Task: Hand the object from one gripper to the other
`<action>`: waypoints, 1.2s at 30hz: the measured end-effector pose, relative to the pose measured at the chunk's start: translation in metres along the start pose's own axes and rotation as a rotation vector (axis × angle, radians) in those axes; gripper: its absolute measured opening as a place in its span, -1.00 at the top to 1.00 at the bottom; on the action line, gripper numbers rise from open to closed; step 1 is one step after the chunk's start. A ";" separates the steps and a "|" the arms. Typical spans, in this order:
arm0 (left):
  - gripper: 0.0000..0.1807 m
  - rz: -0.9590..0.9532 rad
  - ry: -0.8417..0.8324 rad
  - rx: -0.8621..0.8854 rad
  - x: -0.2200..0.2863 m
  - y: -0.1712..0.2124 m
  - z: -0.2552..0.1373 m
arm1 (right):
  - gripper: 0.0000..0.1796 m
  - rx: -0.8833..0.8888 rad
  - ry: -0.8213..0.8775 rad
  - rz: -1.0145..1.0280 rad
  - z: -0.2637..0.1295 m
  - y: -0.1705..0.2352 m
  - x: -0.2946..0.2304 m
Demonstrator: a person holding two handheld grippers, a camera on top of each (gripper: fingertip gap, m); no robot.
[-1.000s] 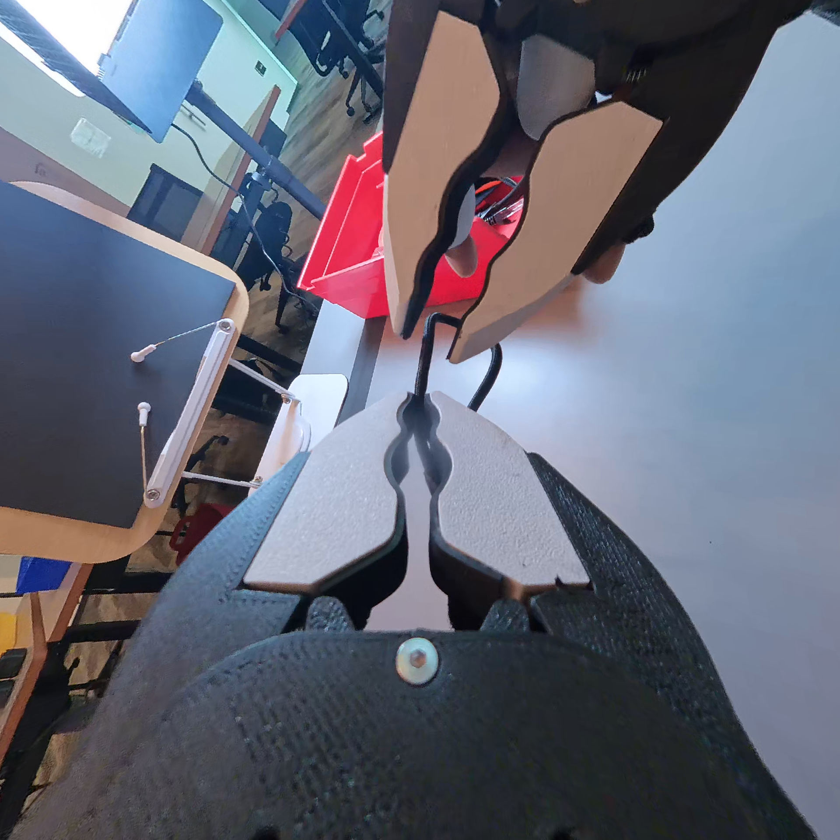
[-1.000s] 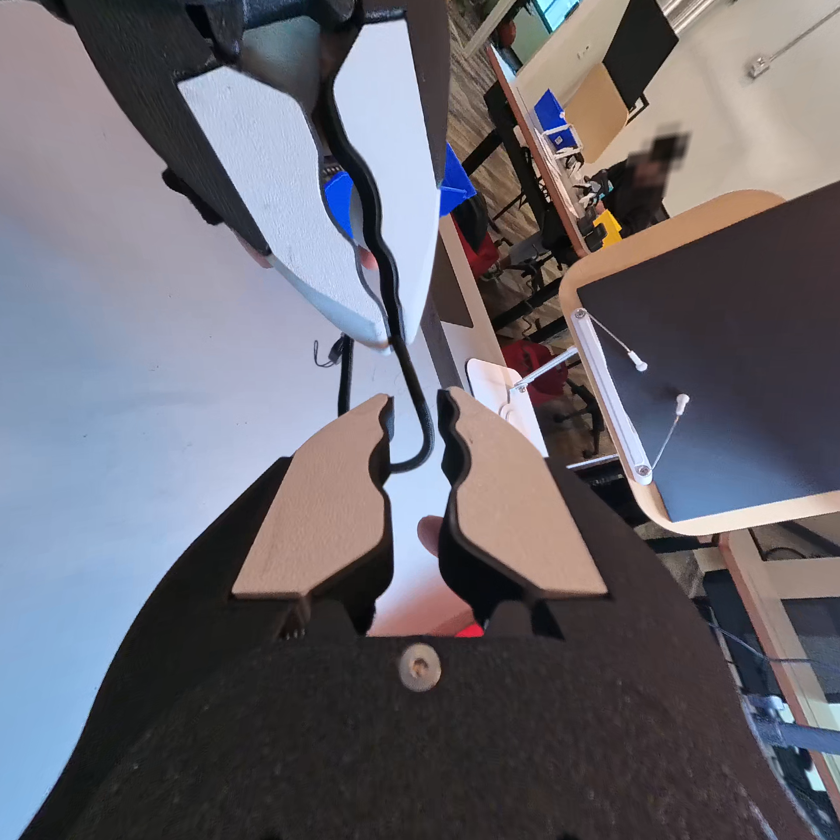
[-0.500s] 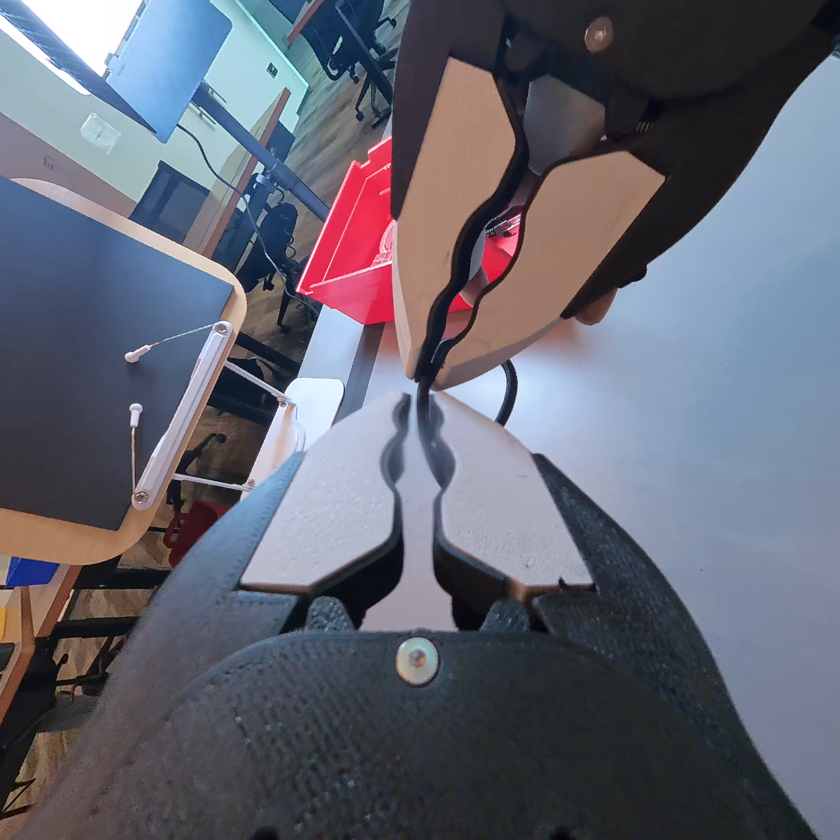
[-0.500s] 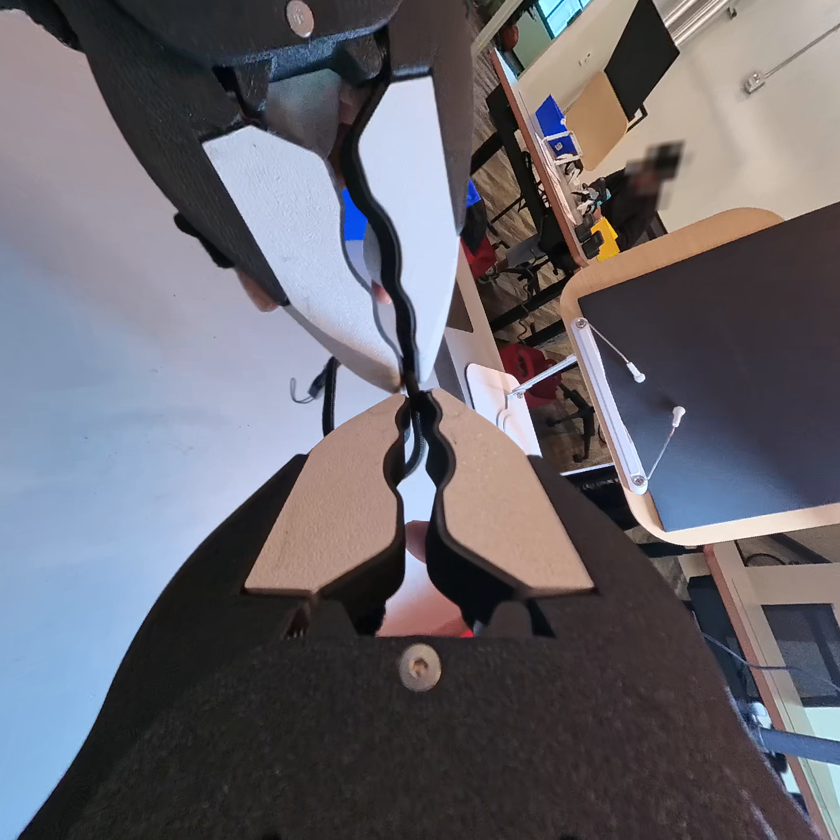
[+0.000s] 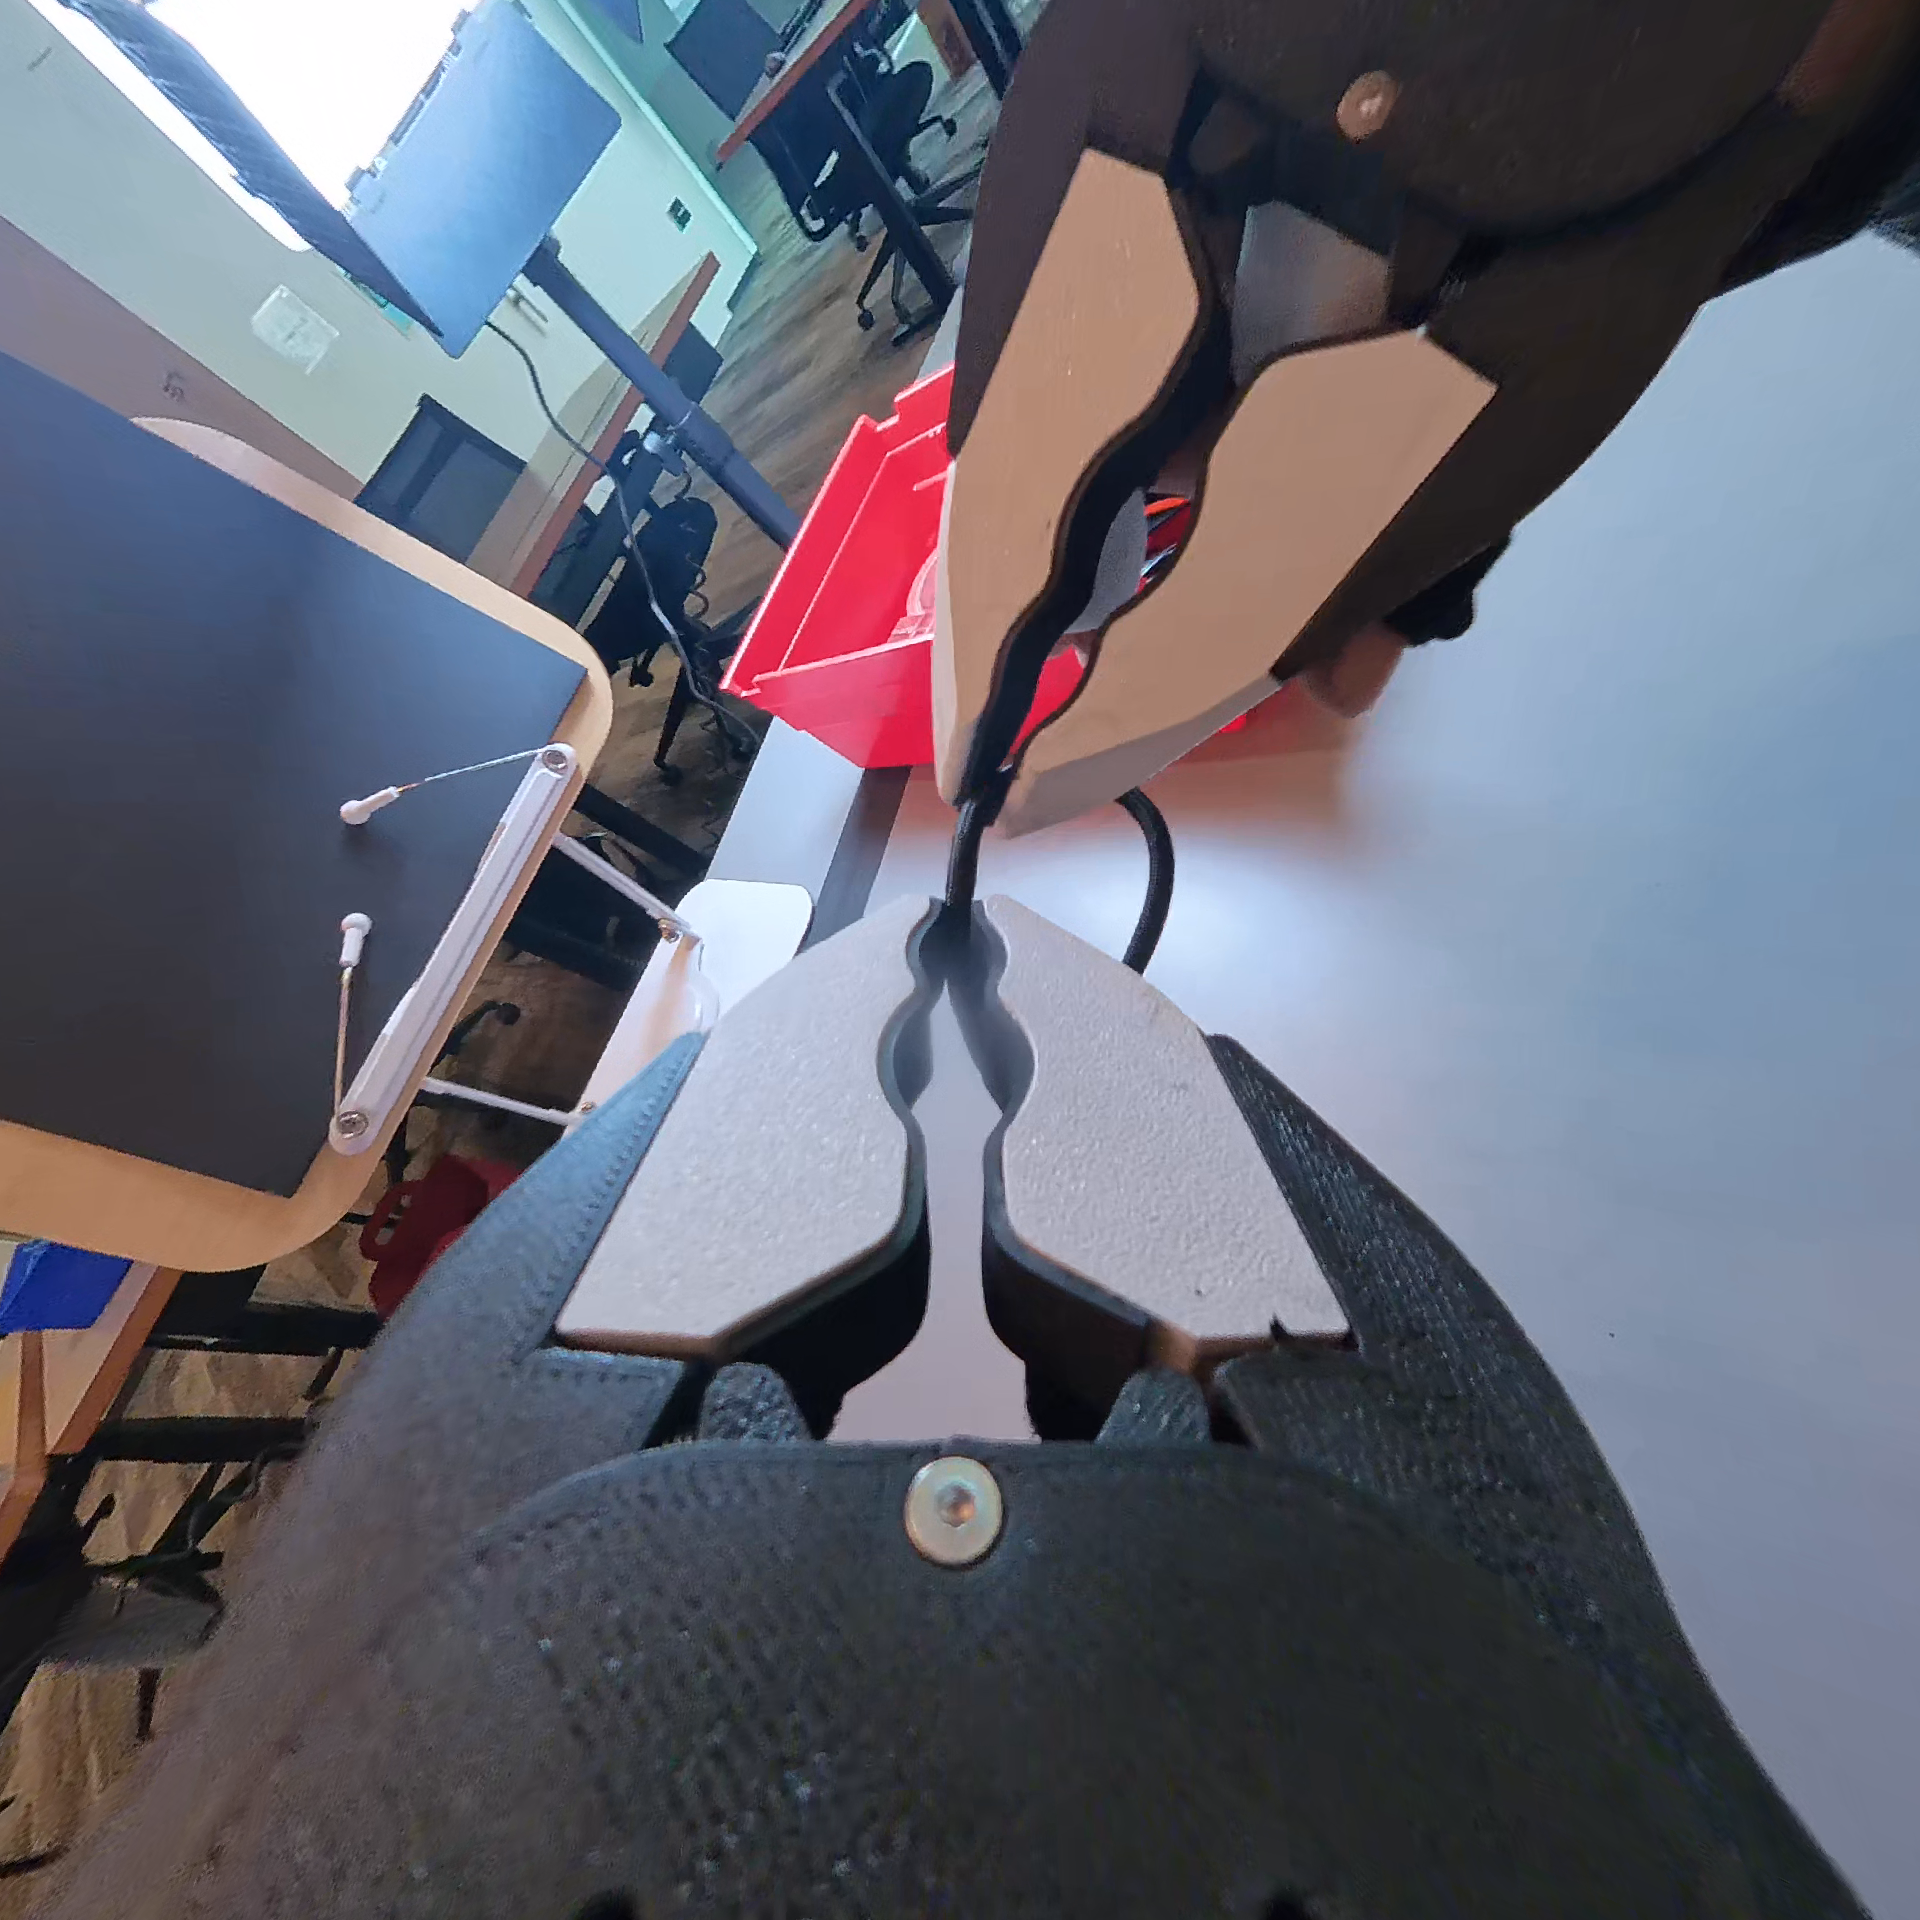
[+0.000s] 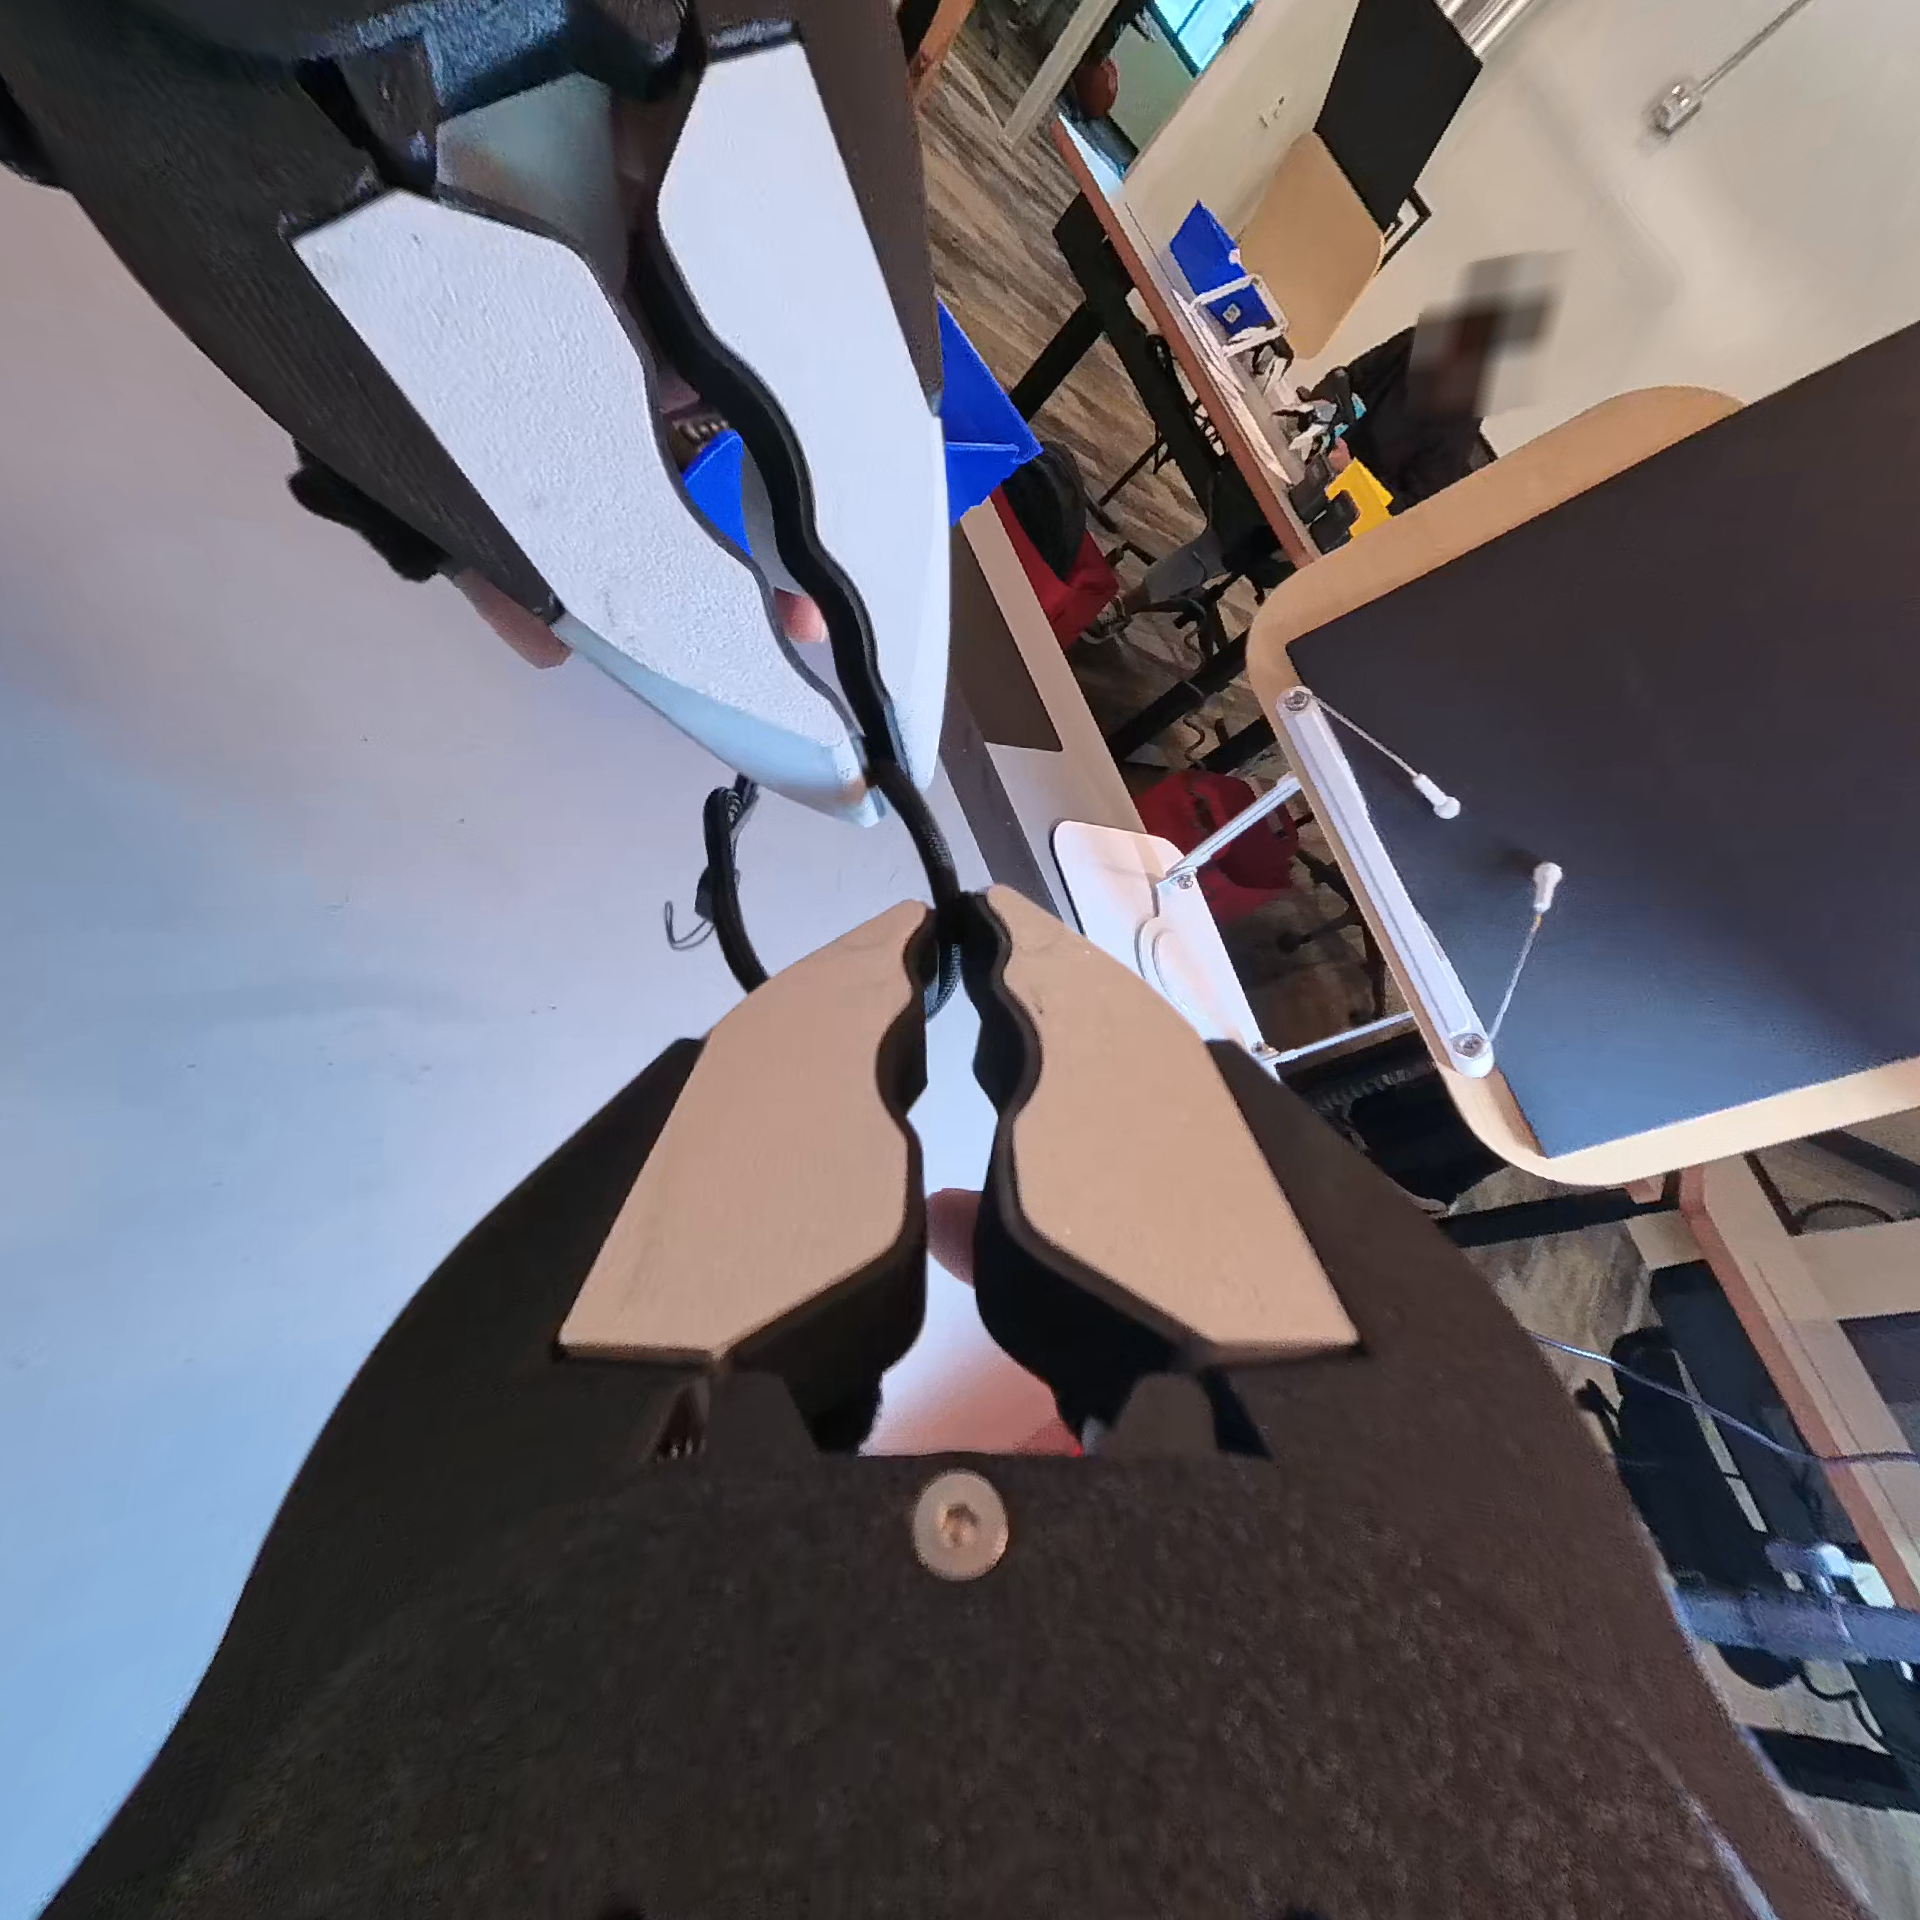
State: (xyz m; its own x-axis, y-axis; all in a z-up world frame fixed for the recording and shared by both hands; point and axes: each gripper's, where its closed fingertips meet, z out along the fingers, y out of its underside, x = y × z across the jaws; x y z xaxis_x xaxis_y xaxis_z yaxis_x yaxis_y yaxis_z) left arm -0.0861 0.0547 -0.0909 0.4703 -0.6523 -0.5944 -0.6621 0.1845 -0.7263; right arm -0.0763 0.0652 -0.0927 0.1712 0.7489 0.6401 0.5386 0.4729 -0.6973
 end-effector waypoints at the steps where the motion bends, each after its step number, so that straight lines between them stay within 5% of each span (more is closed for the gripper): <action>1: 0.95 -0.014 0.008 0.012 0.001 -0.002 0.000 | 0.96 -0.002 -0.003 -0.003 0.000 0.000 -0.001; 4: 0.78 -0.029 0.017 0.018 0.002 -0.005 -0.001 | 0.96 0.007 -0.008 -0.016 0.000 -0.003 -0.003; 14: 0.96 0.031 -0.023 -0.042 0.002 0.002 0.004 | 0.95 0.037 -0.010 -0.034 0.000 -0.010 -0.008; 20: 0.96 -0.002 -0.097 -0.057 -0.013 0.005 0.001 | 0.78 0.049 0.002 0.083 -0.003 -0.012 0.003; 28: 0.96 -0.019 -0.083 -0.016 -0.010 -0.003 -0.001 | 0.96 0.036 0.012 0.157 -0.001 -0.006 0.007; 36: 0.81 -0.046 -0.037 -0.036 -0.001 -0.002 0.003 | 0.96 0.030 0.043 0.009 -0.001 -0.011 0.002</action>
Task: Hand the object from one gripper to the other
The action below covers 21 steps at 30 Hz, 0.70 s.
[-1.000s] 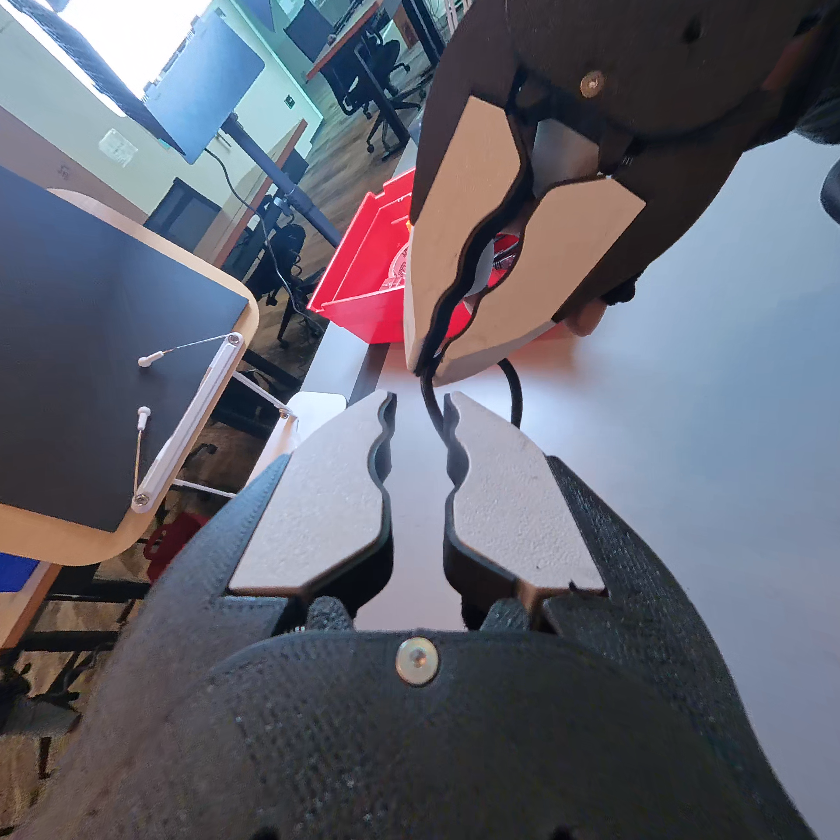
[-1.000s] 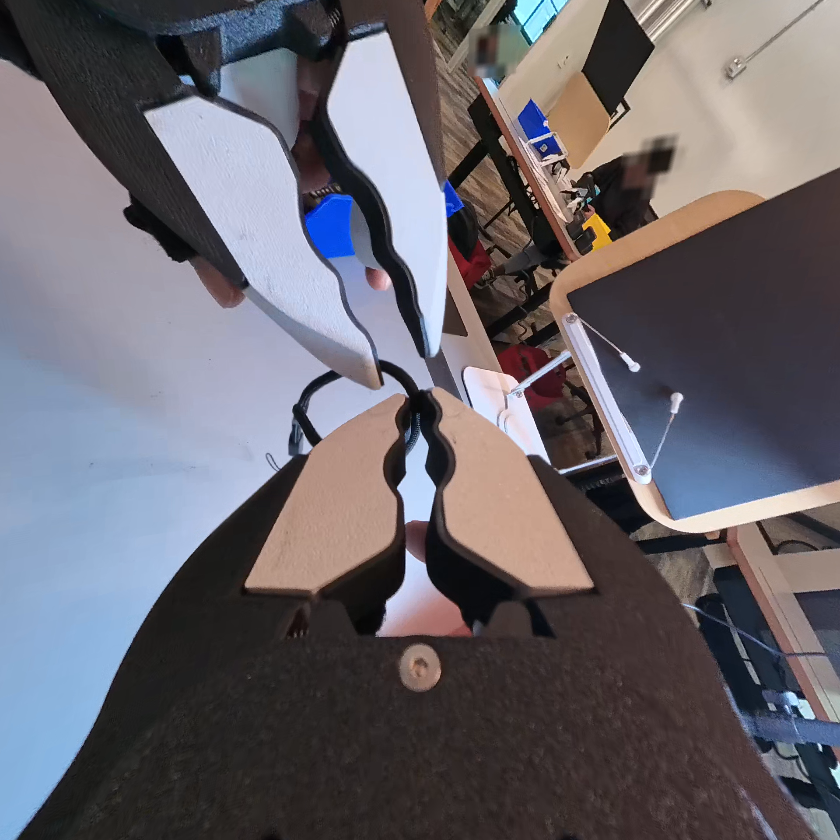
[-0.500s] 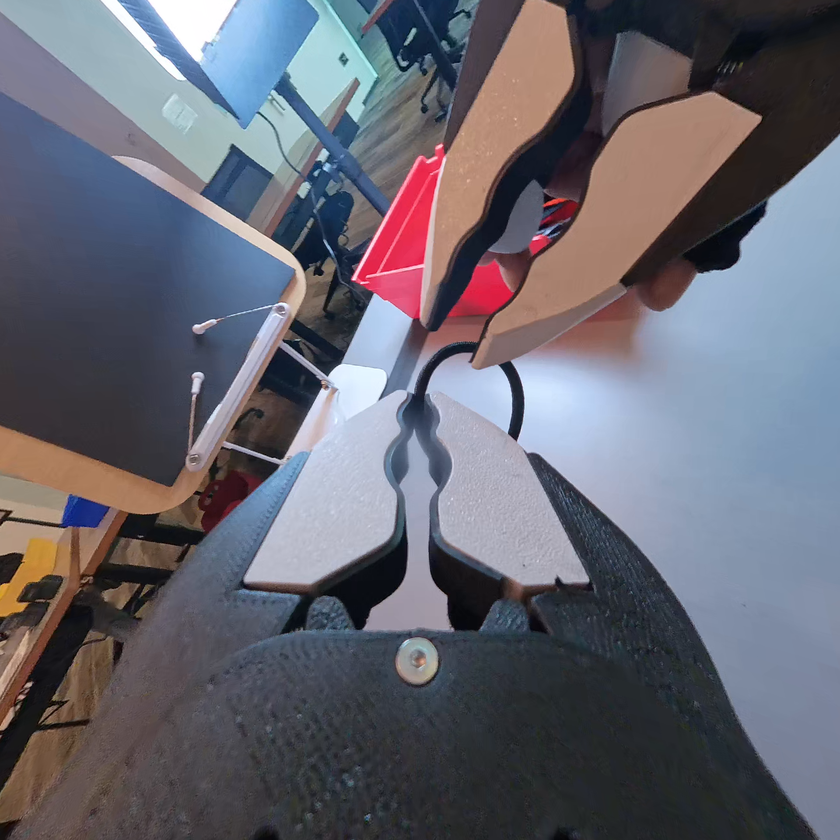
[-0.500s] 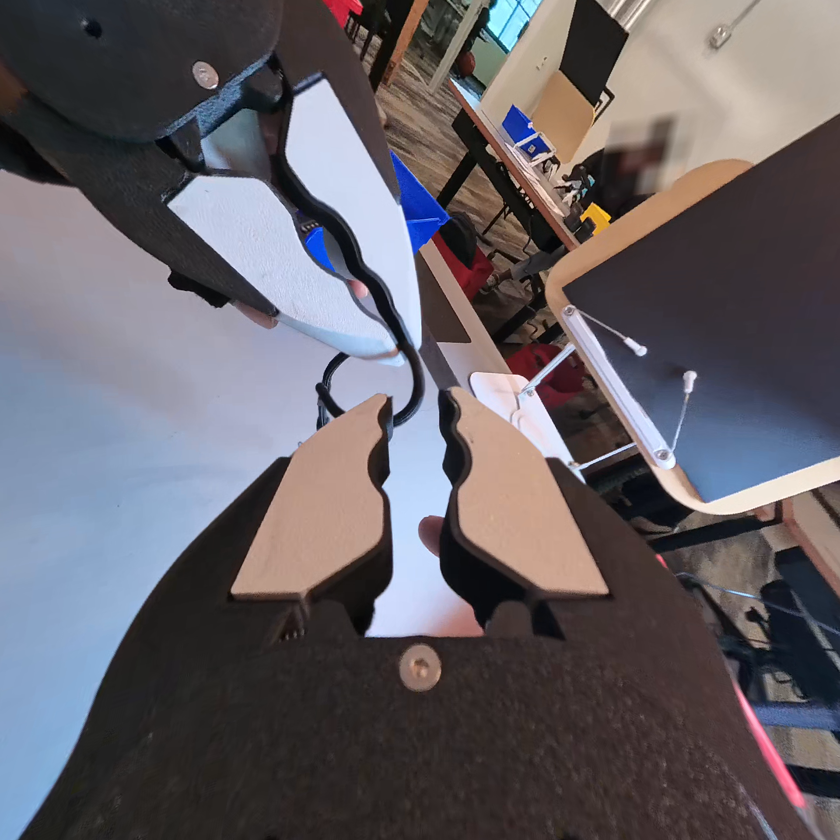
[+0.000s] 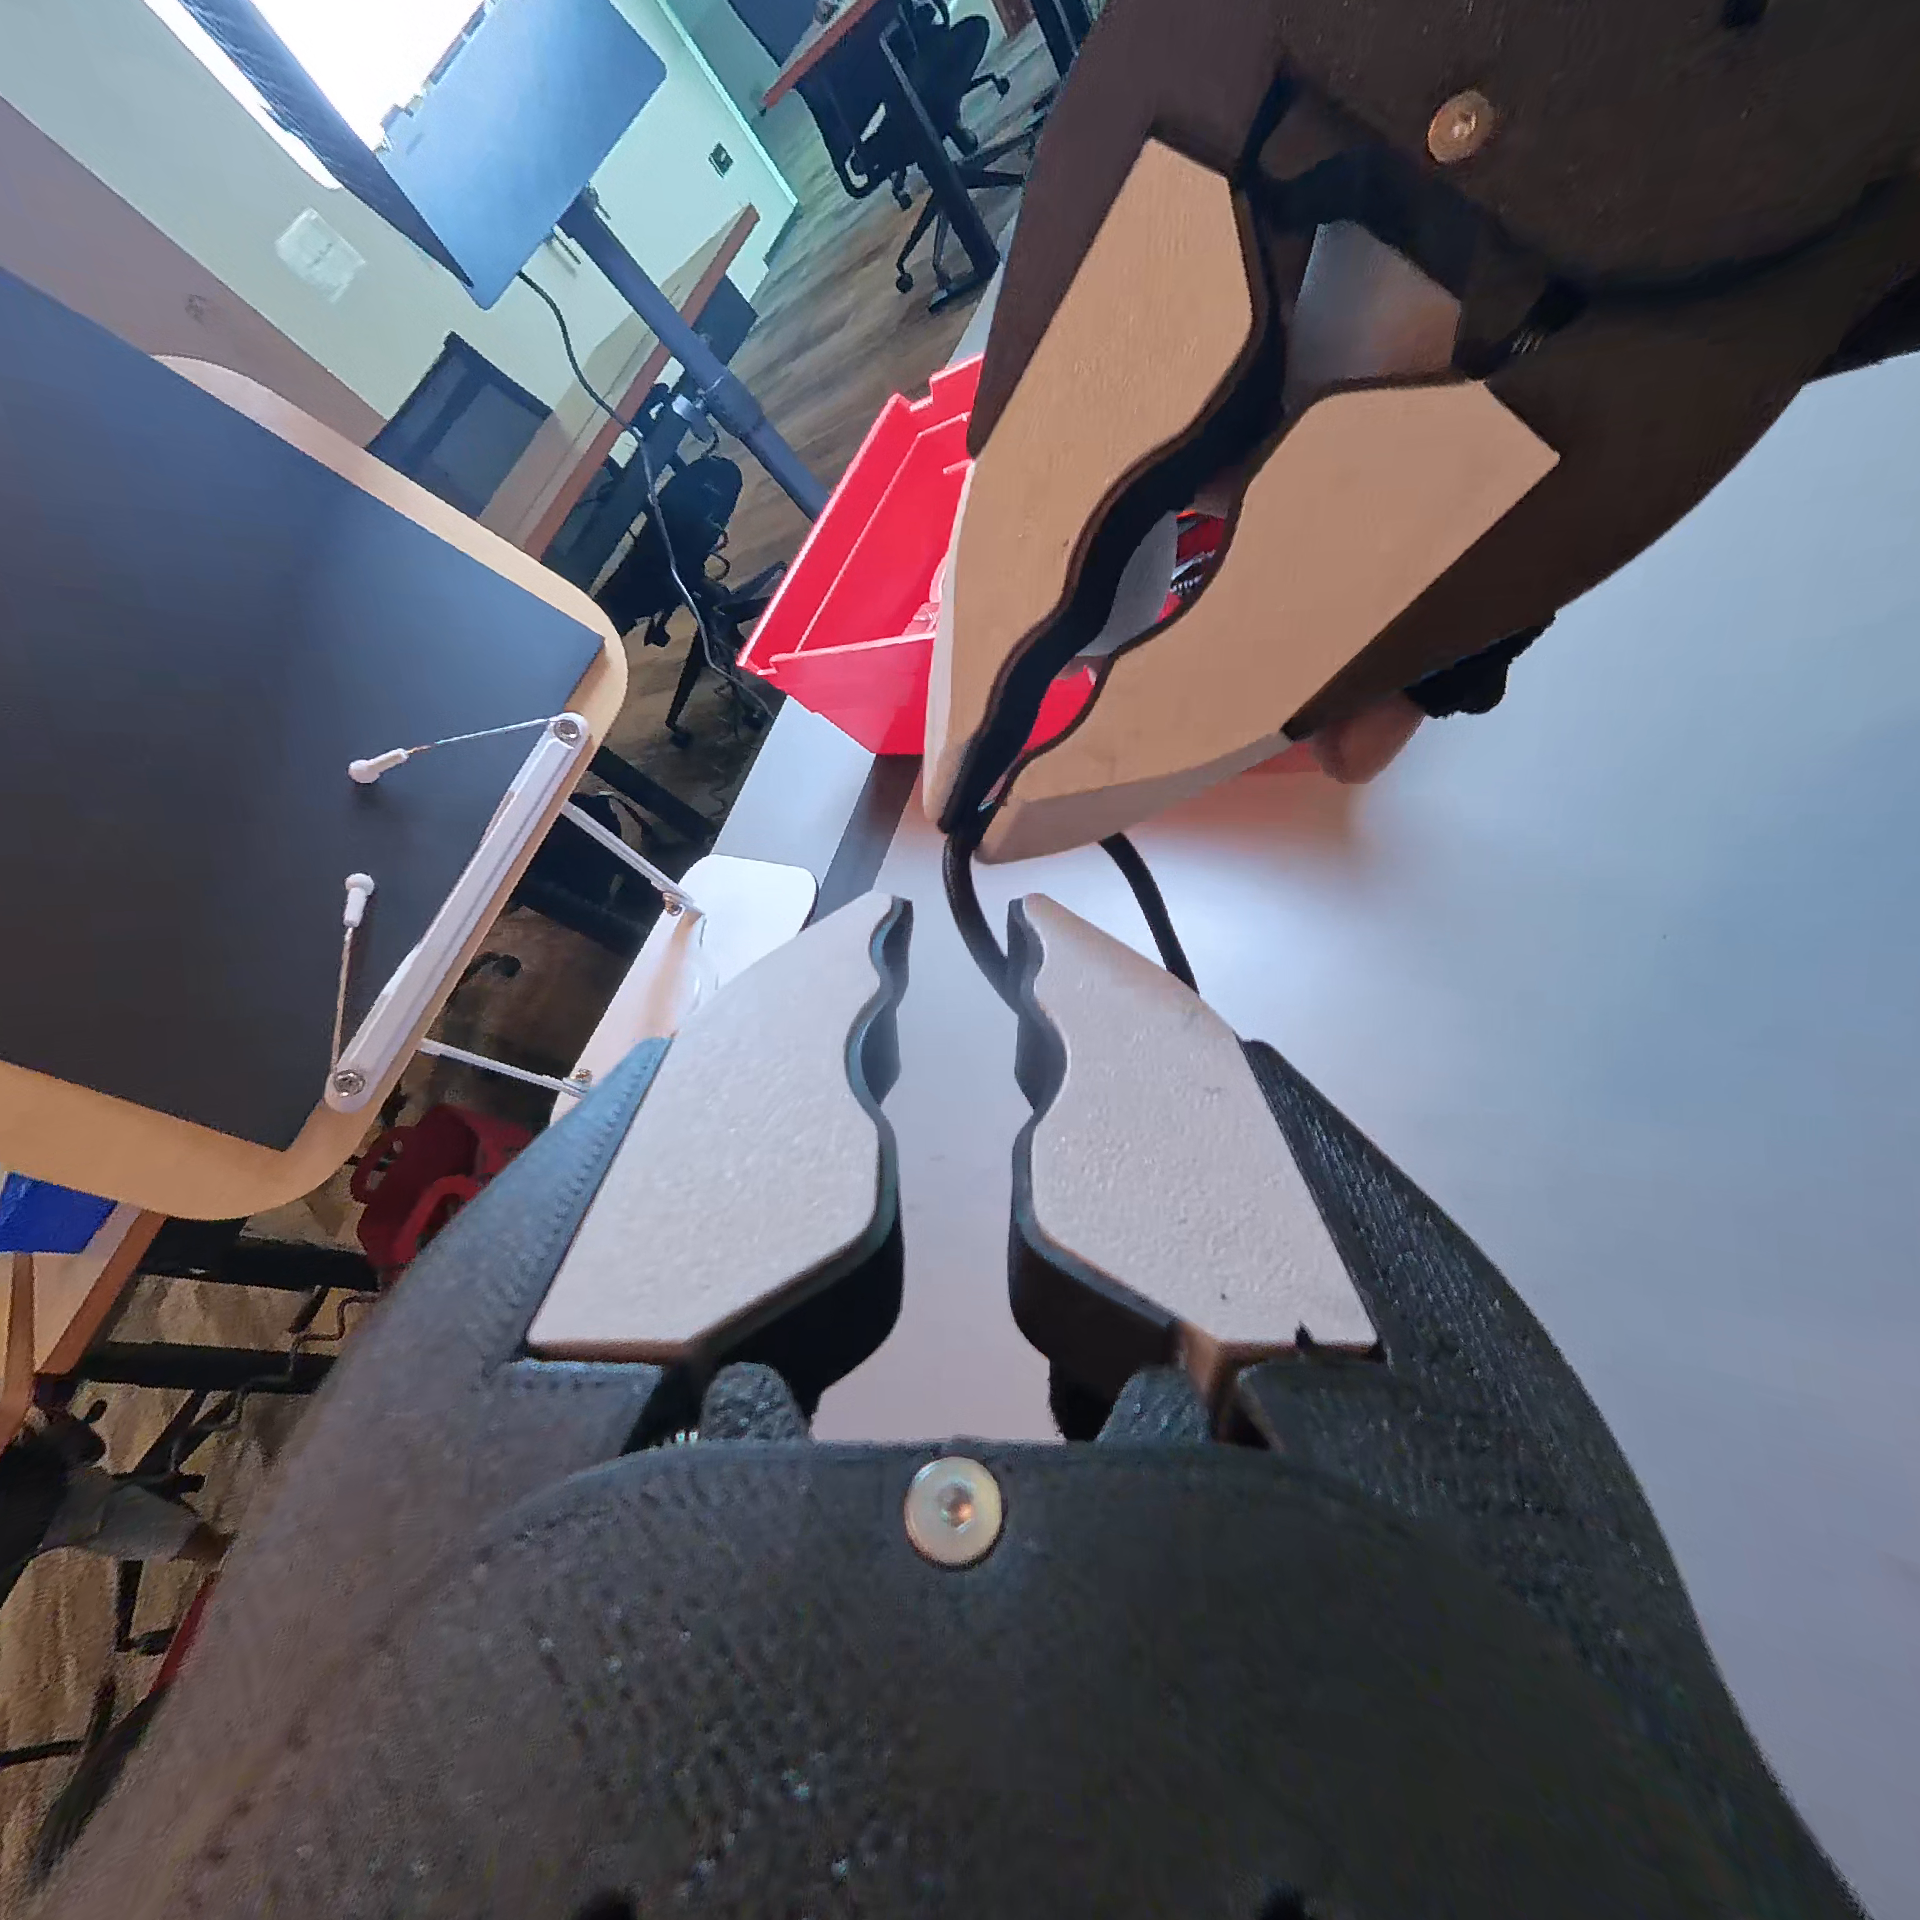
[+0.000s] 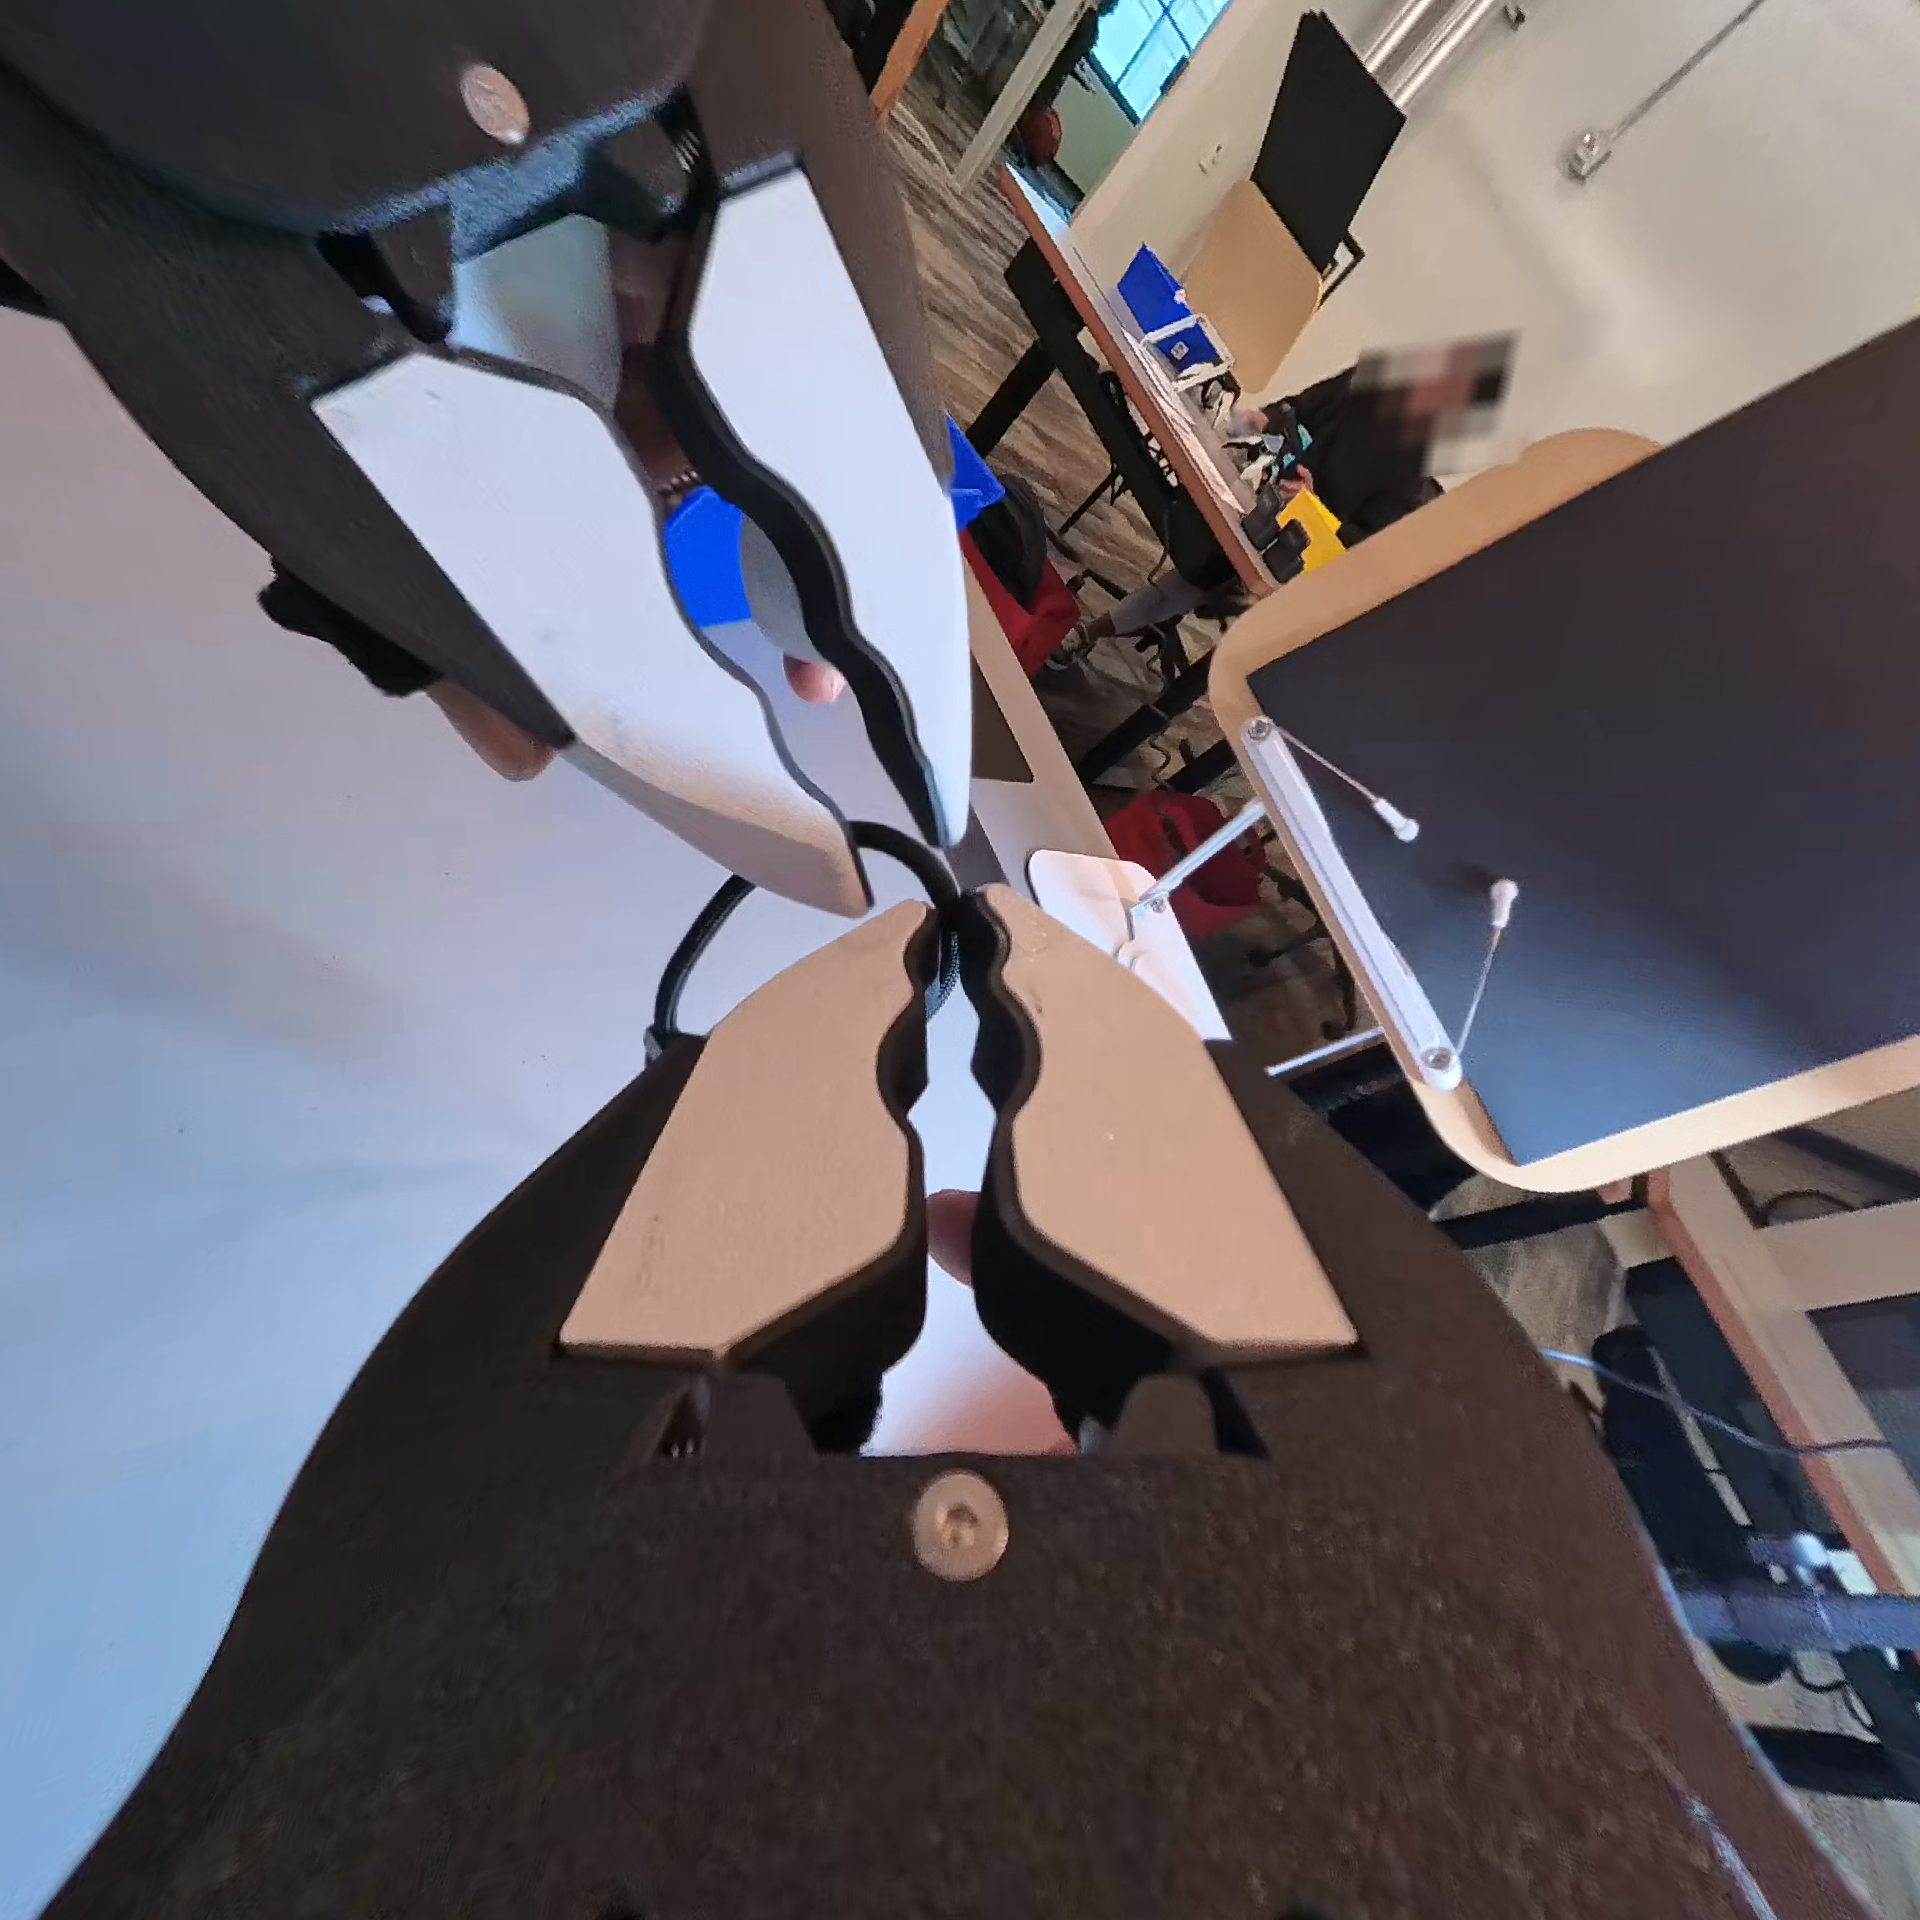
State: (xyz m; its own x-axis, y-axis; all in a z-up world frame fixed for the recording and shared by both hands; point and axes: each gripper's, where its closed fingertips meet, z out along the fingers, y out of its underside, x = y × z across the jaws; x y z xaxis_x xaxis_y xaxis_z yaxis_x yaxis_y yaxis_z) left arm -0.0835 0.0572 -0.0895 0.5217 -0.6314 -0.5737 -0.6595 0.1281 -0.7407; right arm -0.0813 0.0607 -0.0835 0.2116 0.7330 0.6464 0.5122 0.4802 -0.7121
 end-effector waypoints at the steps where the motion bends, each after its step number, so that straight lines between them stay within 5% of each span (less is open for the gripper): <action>1: 0.85 0.006 0.002 -0.012 0.001 0.002 0.001 | 0.96 0.005 -0.002 -0.009 0.000 -0.001 -0.002; 11: 0.96 -0.115 -0.165 0.027 -0.026 -0.002 -0.002 | 0.77 0.044 0.015 0.281 0.005 -0.006 0.005; 21: 0.83 -0.111 -0.135 0.019 -0.021 -0.002 0.000 | 0.96 0.023 0.073 0.306 0.008 0.001 0.011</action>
